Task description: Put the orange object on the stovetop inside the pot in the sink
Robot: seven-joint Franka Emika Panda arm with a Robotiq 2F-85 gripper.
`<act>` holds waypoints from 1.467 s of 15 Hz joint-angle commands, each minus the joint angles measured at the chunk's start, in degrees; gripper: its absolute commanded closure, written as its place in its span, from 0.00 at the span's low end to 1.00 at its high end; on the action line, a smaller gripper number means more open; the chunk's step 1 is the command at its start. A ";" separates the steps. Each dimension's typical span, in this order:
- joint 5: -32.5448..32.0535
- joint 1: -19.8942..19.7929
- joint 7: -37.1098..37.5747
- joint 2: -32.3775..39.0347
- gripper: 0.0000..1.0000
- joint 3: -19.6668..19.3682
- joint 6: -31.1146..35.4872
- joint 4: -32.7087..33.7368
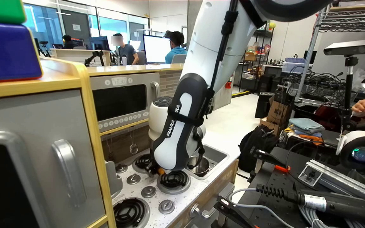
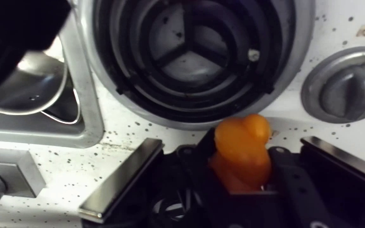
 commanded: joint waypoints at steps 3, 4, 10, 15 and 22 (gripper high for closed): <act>1.13 -1.76 -1.65 -10.04 0.97 -1.35 1.99 -12.57; 1.44 -1.58 -0.94 -10.32 0.97 -2.41 0.84 -12.87; 5.73 1.81 8.78 -0.74 0.97 -11.69 -5.33 -2.41; 4.83 1.76 19.18 6.03 0.97 -15.59 -21.23 7.30; 0.93 -1.40 26.74 10.55 0.97 -13.02 -36.81 16.56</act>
